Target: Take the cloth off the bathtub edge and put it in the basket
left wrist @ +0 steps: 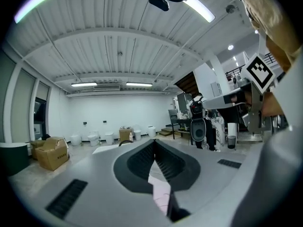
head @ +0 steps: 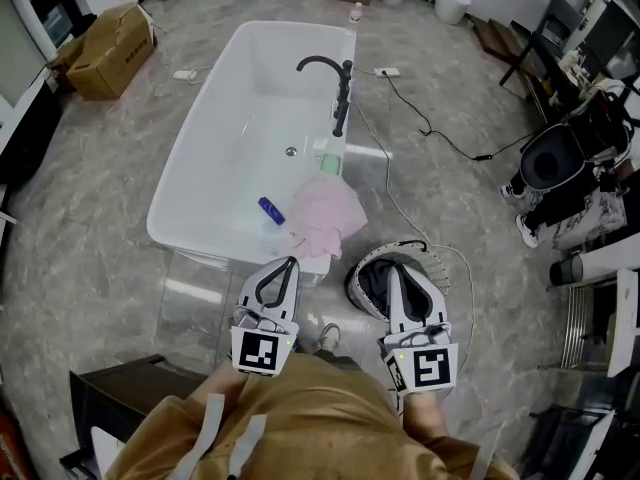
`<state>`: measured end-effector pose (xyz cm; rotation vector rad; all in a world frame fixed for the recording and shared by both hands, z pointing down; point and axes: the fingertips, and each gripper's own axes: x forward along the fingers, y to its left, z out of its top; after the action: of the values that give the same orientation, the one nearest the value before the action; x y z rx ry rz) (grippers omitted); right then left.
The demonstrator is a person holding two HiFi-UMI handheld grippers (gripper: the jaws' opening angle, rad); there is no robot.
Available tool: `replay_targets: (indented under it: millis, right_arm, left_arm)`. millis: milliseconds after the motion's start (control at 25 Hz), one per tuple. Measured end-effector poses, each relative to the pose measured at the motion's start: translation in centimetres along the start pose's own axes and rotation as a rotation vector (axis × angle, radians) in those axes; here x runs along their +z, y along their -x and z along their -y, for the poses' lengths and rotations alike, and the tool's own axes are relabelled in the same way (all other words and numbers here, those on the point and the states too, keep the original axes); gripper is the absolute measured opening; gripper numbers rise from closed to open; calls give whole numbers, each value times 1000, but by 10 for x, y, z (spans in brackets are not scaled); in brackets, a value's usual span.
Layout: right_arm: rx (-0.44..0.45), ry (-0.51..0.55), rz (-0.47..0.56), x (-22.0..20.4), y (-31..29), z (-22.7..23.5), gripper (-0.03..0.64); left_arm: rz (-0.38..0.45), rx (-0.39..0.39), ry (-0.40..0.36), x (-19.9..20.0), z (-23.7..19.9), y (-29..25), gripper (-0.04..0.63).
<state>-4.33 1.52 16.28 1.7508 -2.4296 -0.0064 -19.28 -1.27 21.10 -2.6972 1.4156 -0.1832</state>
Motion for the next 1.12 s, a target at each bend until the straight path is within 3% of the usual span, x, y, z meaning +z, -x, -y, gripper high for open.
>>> replay_targets:
  millis: [640,1000,1120]
  right_arm:
    - [84,47,-80,-39,-55,4,6]
    - [147,25,-185,-111,-118,17,9]
    - [184,-4,-266,-153,-143,17,55]
  left_arm:
    - [-54,56,44,-28,-17,-19,6]
    - [-113,41,-28,-56,-13,-49,6]
    - [-151,34,-36,-73,-14,-59,6]
